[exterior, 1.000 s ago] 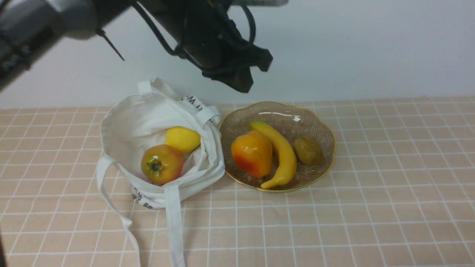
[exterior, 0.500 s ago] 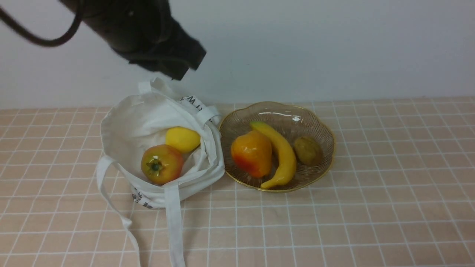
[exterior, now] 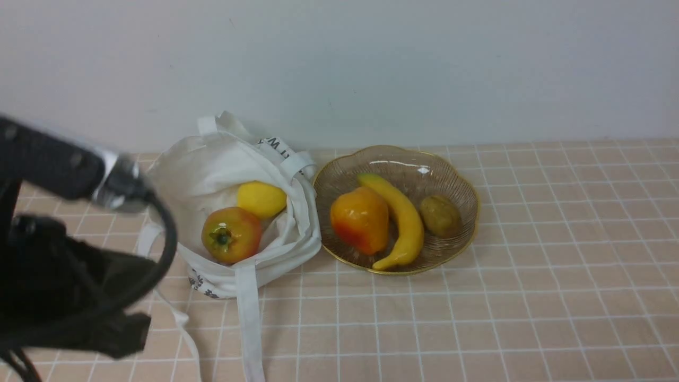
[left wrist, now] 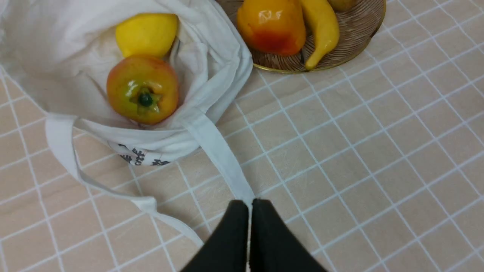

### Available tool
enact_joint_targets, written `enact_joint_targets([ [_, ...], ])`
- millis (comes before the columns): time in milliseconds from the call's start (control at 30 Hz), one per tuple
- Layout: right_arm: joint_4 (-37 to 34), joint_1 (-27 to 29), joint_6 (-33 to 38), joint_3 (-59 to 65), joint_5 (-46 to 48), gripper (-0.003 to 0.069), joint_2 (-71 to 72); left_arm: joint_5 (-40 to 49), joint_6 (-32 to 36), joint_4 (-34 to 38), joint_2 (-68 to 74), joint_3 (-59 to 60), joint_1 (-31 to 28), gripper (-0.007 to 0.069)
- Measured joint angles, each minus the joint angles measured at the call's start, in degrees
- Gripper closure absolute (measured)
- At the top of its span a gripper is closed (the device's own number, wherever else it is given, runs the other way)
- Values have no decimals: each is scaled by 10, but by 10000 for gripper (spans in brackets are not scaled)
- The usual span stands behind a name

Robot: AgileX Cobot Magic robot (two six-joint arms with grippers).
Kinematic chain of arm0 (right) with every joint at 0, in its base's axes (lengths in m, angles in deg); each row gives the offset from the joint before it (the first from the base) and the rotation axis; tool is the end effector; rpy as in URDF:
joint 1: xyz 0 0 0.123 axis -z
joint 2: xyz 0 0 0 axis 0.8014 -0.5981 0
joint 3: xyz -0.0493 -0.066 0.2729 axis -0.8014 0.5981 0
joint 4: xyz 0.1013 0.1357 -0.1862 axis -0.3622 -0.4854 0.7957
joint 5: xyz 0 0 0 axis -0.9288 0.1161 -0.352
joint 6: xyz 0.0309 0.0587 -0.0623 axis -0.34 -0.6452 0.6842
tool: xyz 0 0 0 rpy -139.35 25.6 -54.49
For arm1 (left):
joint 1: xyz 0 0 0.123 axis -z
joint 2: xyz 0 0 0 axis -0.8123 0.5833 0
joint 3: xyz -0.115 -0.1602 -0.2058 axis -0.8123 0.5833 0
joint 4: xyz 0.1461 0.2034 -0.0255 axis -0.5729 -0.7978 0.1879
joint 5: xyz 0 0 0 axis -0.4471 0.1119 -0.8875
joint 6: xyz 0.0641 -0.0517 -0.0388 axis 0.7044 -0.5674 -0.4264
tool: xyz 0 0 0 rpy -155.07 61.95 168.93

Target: Take the fruit out of the bag on the brown coffee tablecloth and place them on the plate.

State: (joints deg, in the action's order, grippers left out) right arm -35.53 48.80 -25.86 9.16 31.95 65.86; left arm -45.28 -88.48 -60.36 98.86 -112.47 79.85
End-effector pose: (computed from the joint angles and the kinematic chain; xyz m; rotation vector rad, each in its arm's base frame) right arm 0.0529 0.0042 0.1725 -0.0557 1.8622 0.0666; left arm 0.1297 -0.0671 0.3251 0.4712 2.2407 -0.3199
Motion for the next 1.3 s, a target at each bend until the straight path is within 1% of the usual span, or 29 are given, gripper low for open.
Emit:
enact_joint_targets([
  [67, 0, 0, 0, 0, 0, 673, 0, -65, -19, 7, -33, 64, -1, 632],
  [100, 0, 0, 0, 0, 0, 673, 0, -120, -34, 9, -62, 106, -1, 632],
  [167, 0, 0, 0, 0, 0, 673, 0, -171, -43, 10, -88, 152, -1, 632],
  [267, 0, 0, 0, 0, 0, 673, 0, -208, -48, 11, -112, 192, -1, 632],
  [500, 0, 0, 0, 0, 0, 673, 0, -207, -49, 11, -121, 243, -1, 632],
  [967, 0, 0, 0, 0, 0, 673, 0, -192, -49, 11, -122, 247, -1, 632],
  [1067, 0, 0, 0, 0, 0, 673, 0, -191, -49, 11, -136, 249, -1, 632],
  [1200, 0, 0, 0, 0, 0, 673, 0, -192, -49, -7, -189, 258, -4, 632],
  [1267, 0, 0, 0, 0, 0, 673, 0, -192, -49, -15, -217, 264, -13, 632],
  [1300, 0, 0, 0, 0, 0, 673, 0, -193, -49, -19, -243, 271, -27, 632],
])
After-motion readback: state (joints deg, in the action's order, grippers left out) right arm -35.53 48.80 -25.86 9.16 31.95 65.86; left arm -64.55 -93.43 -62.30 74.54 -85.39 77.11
